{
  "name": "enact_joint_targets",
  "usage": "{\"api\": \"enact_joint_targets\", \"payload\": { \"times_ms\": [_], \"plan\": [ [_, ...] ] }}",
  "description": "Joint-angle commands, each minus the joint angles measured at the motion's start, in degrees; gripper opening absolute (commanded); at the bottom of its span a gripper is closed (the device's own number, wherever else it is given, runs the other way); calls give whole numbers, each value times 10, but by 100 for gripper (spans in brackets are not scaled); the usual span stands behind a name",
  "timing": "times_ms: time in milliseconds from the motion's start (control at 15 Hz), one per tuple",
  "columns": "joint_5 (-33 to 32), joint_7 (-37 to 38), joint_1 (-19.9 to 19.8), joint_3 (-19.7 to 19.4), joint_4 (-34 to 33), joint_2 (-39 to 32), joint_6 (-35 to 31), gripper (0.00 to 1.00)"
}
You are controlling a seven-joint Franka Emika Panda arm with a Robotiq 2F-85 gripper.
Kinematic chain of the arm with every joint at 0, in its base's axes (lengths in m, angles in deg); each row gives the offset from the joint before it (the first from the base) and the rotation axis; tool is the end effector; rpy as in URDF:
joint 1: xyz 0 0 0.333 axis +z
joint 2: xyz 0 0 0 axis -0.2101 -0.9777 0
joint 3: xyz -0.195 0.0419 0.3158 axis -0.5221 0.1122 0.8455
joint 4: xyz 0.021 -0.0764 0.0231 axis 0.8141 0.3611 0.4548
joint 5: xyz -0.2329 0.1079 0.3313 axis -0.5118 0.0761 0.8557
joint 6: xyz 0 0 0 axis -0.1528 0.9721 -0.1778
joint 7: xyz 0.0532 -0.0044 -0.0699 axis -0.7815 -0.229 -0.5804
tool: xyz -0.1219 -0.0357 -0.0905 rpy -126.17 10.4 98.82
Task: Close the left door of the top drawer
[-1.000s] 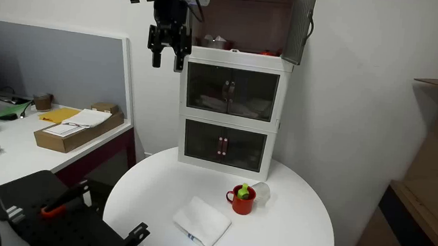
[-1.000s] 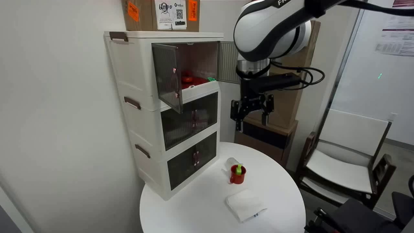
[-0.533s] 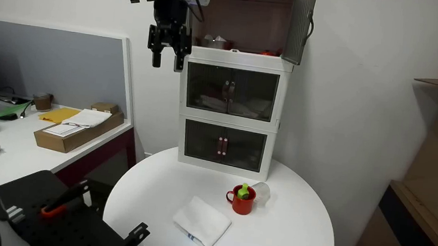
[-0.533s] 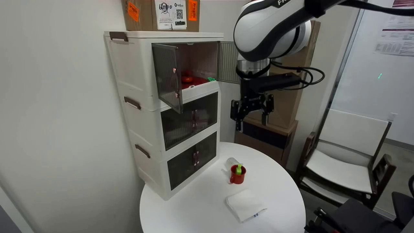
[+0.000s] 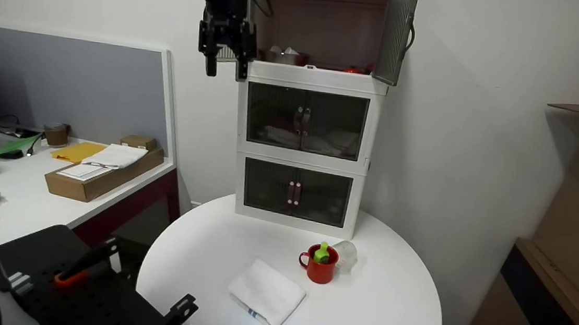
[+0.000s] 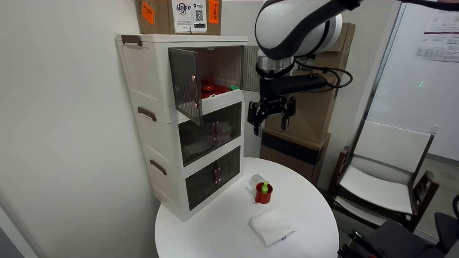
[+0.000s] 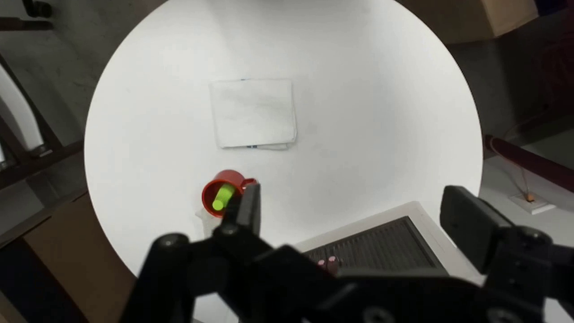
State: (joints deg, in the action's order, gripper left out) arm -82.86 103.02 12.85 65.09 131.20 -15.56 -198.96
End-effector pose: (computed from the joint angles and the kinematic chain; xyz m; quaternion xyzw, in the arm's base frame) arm 0.4569 0.0588 0.4448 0.9984 -0.0484 -0.0067 0.0282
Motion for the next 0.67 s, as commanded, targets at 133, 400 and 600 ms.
{"api": "enact_joint_targets", "payload": {
  "times_ms": [133, 400, 600],
  "plan": [
    [-13, -54, 18, -4, -92, -7, 34, 100],
    [5, -104, 31, -7, -170, -31, 74, 100],
    [4, -107, 37, -1, -223, -46, 95, 100]
  ]
}}
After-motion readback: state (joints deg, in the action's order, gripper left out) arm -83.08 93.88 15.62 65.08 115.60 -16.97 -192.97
